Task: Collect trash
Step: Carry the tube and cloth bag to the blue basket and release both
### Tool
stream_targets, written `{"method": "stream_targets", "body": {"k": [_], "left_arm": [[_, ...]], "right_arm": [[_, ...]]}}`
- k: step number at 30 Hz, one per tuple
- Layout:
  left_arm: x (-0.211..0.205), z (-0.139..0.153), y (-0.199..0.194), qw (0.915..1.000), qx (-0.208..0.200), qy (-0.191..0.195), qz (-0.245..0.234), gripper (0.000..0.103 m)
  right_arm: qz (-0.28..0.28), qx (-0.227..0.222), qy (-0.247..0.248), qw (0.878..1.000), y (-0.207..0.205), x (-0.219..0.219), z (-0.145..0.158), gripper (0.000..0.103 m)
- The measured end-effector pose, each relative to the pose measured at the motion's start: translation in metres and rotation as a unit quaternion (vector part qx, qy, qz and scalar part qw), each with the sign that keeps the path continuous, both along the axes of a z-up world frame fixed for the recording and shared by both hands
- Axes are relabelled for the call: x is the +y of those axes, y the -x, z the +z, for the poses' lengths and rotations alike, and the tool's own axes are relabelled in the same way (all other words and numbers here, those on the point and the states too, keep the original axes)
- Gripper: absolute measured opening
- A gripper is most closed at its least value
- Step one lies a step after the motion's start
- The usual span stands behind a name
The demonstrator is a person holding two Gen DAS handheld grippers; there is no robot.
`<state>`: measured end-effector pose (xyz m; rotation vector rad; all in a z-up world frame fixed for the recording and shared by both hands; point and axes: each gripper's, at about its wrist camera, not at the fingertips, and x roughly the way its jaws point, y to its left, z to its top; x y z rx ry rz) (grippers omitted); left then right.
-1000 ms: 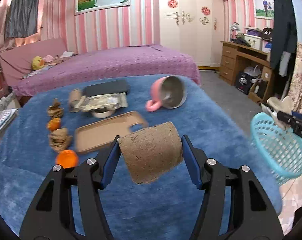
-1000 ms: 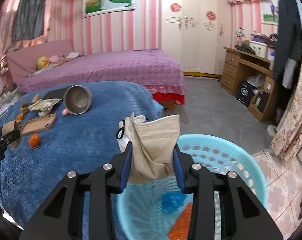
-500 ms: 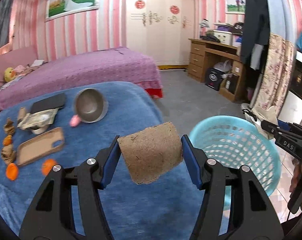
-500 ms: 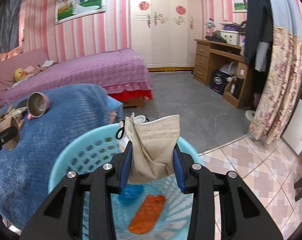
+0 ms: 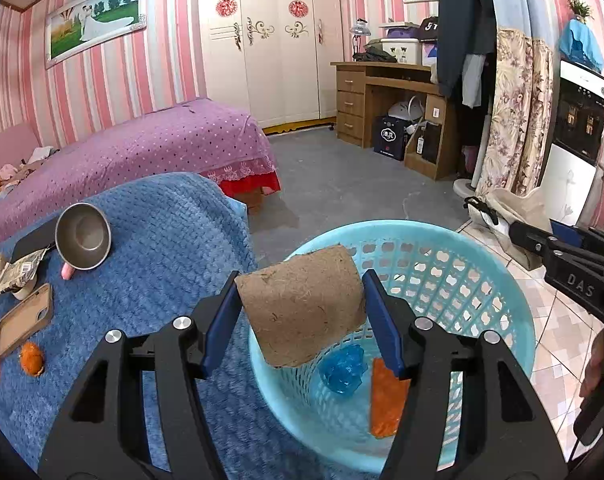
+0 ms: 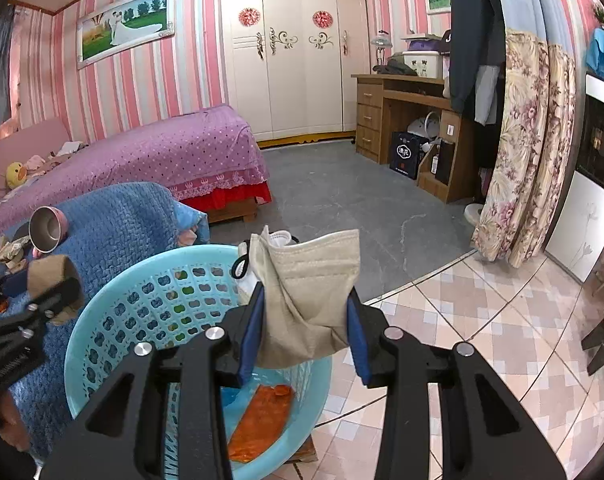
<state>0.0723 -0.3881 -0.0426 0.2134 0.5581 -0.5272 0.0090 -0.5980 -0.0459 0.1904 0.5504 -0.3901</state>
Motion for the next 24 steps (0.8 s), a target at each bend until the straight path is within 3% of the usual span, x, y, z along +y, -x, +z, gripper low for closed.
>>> {"method": "stream_targets", "body": {"k": [6, 10, 13, 24], "left_arm": [[-0.004, -0.005, -0.012, 0.9999, 0.008, -0.008, 0.011, 0.062], [0.007, -0.007, -0.025, 0.9991, 0.010, -0.015, 0.039, 0.082], [0.020, -0.004, -0.031, 0.9978, -0.001, -0.016, 0.064, 0.090], [0.068, 0.004, -0.032, 0.9942, -0.009, -0.006, 0.107, 0.097]], "right_arm": [[0.002, -0.004, 0.000, 1.000, 0.002, 0.004, 0.001, 0.038], [0.004, 0.000, -0.004, 1.000, 0.001, 0.003, -0.002, 0.038], [0.007, 0.000, -0.003, 1.000, -0.002, 0.005, -0.002, 0.038], [0.028, 0.011, -0.001, 1.000, -0.020, 0.023, -0.009, 0.041]]}}
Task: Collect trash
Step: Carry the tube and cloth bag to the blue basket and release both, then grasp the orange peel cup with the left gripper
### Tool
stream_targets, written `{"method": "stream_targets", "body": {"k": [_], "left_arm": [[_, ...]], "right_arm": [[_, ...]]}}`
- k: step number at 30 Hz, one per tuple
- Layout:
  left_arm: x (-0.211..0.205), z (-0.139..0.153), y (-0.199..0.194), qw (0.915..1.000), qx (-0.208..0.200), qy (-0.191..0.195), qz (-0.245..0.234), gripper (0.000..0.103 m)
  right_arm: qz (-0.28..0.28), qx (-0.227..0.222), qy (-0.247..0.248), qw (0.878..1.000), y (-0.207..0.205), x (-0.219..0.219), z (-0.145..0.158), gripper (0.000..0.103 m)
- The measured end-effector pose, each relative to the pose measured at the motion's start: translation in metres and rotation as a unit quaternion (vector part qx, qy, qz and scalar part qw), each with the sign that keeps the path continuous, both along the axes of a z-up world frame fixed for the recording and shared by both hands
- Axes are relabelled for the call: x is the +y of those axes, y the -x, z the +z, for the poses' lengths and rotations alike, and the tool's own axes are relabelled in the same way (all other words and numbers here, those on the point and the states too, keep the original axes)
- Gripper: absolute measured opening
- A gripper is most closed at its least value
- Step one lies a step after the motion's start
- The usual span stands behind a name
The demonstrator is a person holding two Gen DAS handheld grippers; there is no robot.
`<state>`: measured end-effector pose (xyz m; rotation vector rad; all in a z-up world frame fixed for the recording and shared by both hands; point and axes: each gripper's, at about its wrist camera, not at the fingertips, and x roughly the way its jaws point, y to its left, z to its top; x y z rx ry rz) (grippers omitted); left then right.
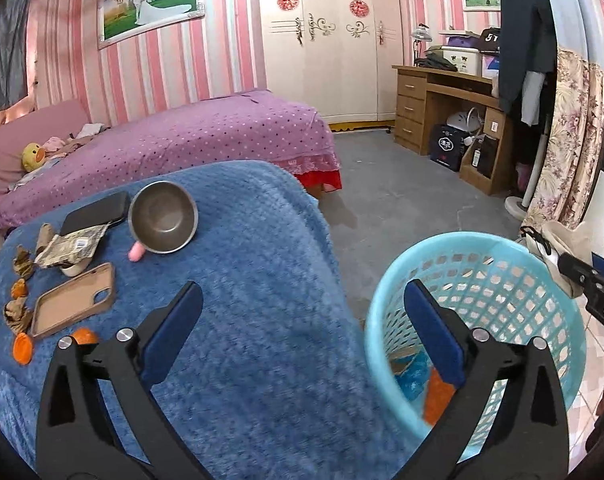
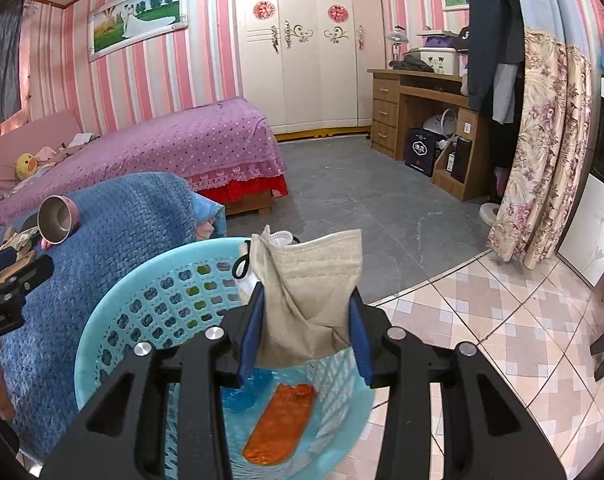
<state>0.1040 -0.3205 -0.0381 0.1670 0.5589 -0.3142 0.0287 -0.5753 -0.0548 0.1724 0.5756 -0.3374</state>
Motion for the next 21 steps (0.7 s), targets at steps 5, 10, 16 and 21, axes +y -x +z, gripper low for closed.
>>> {"method": "stream_targets", "body": {"k": [5, 10, 16, 21], "left_arm": [[0.018, 0.002, 0.004, 0.9999, -0.005, -0.002, 0.012, 0.097], [0.041, 0.010, 0.010, 0.9996, -0.013, 0.004, 0.024, 0.097], [0.076, 0.021, 0.014, 0.9990, -0.015, 0.005, 0.042, 0.097], [0.113, 0.027, 0.018, 0.9977, -0.023, 0.001, 0.063, 0.097]], "right_arm": [[0.000, 0.010, 0.008, 1.000, -0.007, 0.008, -0.005, 0.074], [-0.028, 0.026, 0.013, 0.999, -0.008, 0.009, -0.006, 0.091], [-0.036, 0.027, 0.018, 0.999, -0.009, 0.024, 0.000, 0.096], [-0.027, 0.006, 0.023, 0.999, -0.011, 0.052, 0.012, 0.098]]}}
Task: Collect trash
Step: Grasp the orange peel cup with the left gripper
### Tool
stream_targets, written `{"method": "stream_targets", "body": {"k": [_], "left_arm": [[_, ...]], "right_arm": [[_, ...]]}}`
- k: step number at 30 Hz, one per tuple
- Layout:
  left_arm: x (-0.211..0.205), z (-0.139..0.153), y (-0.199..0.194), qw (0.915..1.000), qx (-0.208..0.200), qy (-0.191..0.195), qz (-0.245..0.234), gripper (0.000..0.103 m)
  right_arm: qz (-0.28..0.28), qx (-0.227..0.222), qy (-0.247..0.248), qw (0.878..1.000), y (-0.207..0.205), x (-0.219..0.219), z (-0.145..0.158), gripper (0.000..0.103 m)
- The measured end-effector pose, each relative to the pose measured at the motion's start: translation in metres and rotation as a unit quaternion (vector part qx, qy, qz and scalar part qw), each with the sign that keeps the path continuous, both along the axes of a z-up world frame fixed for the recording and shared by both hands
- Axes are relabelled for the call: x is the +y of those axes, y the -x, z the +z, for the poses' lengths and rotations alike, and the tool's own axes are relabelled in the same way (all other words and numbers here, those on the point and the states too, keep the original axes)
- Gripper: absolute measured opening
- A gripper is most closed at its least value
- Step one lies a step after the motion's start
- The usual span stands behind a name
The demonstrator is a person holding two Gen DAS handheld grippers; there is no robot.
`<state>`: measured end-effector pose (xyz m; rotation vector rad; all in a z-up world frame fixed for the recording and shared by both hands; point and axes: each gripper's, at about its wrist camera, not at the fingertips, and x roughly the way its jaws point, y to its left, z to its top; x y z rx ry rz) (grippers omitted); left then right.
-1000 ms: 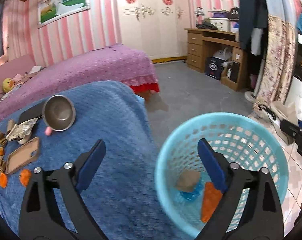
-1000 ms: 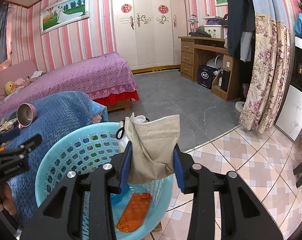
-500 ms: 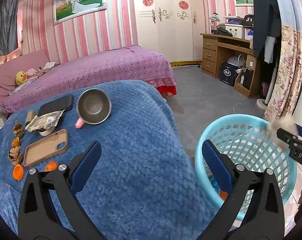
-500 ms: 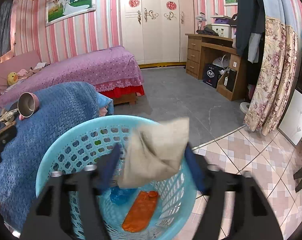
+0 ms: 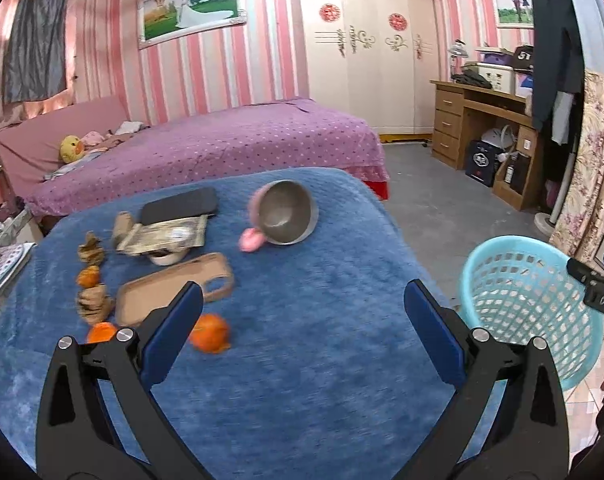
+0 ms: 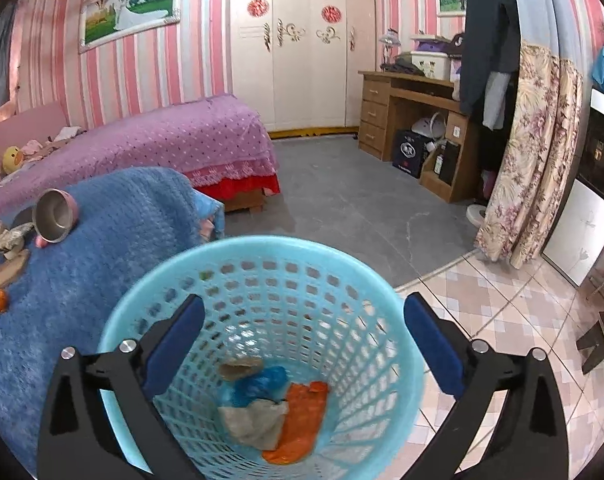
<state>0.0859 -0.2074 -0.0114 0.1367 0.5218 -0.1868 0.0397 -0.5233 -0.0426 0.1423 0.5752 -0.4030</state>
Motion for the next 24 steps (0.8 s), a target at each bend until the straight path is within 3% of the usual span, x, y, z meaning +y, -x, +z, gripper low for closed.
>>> {"method": "stream_targets", "body": {"k": [14, 18, 24], "left_arm": [[0.141, -0.019, -0.013, 0.9974, 0.014, -0.005, 0.070, 0.097], [0.166, -0.033, -0.024, 0.9960, 0.045, 0.007, 0.077, 0.097], [0.197, -0.049, -0.042, 0.9927, 0.055, -0.009, 0.107, 0.097]], "right_arm": [[0.070, -0.011, 0.015, 0.997, -0.030, 0.096, 0.008, 0.098], [0.088, -0.005, 0.024, 0.996, -0.039, 0.121, 0.006, 0.098], [0.114, -0.003, 0.026, 0.993, -0.053, 0.154, 0.004, 0.098]]}}
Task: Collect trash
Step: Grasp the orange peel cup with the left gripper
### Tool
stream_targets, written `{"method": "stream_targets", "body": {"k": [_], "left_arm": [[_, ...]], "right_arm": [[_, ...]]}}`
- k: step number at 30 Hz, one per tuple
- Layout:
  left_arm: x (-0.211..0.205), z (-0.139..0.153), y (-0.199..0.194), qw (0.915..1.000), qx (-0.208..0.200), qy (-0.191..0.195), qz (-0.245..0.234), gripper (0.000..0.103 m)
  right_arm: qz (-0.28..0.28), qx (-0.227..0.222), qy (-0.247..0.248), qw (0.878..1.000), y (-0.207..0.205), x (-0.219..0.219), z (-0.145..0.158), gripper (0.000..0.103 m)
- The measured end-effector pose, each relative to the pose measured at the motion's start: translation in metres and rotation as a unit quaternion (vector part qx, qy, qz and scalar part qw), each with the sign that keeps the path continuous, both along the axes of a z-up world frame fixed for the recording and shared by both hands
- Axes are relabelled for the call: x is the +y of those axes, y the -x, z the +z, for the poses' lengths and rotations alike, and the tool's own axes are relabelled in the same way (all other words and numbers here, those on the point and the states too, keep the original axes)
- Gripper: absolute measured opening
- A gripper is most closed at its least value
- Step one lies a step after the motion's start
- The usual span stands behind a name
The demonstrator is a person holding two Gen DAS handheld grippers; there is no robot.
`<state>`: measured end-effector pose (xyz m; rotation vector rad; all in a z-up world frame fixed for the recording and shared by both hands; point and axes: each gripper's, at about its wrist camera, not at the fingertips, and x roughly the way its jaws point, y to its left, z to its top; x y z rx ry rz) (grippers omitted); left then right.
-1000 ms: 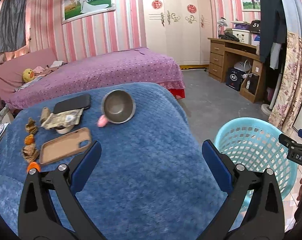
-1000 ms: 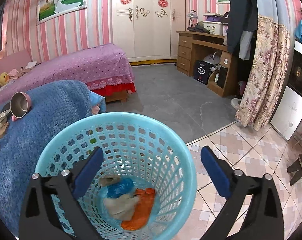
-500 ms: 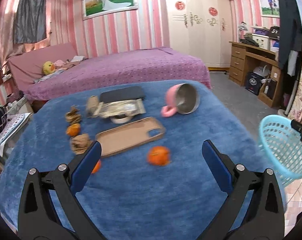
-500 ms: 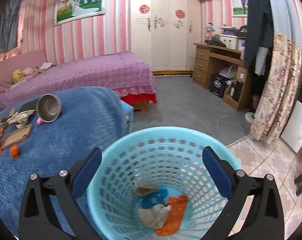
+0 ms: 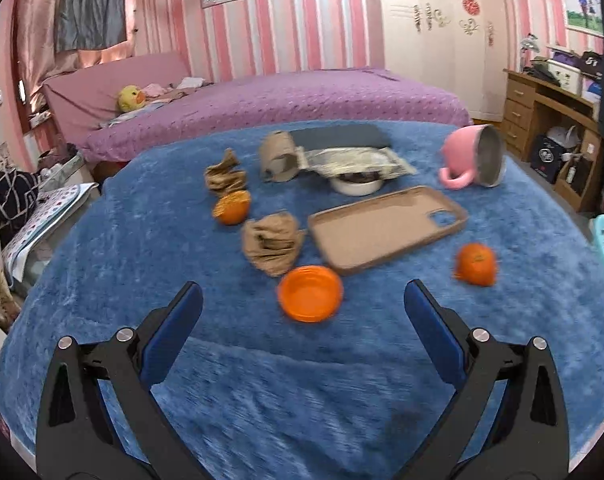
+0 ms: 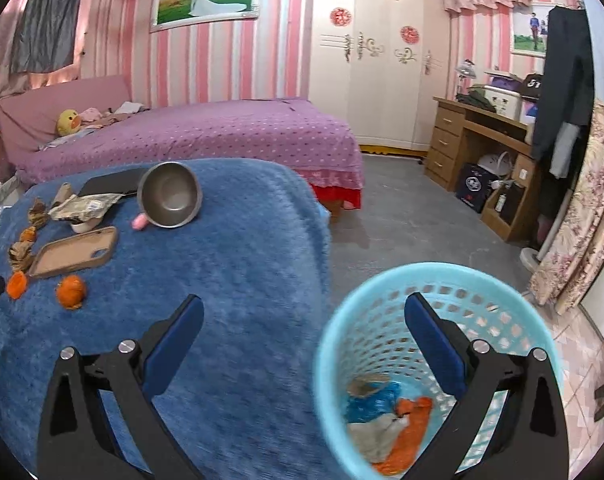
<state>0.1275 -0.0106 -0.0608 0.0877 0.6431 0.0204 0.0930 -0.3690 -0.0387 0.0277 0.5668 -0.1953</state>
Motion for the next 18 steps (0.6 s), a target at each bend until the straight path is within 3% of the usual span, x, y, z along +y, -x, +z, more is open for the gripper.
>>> {"method": "stream_targets", "body": {"k": [6, 12, 14, 16, 18], "left_arm": [[0.029, -0.011, -0.024, 0.9980, 0.040, 0.047, 0.013, 0.097], [0.027, -0.025, -0.042, 0.9955, 0.077, 0.054, 0.006, 0.096], [0.023, -0.027, -0.045, 0.9955, 0.082, 0.047, -0.001, 0.089], [0.018, -0.031, -0.048, 0.9949, 0.092, 0.041, -0.013, 0.076], [0.014, -0.032, -0.047, 0.9946, 0.095, 0.036, -0.021, 0.070]], "right_arm": [[0.025, 0.011, -0.013, 1.000, -0.015, 0.033, -0.005, 0.098], [0.039, 0.035, 0.004, 0.999, -0.032, 0.055, -0.011, 0.098], [0.043, 0.045, 0.001, 0.998, -0.035, 0.057, -0.015, 0.098], [0.046, 0.054, 0.001, 0.997, -0.037, 0.059, -0.017, 0.098], [0.046, 0.056, 0.002, 0.997, -0.038, 0.060, -0.018, 0.098]]}}
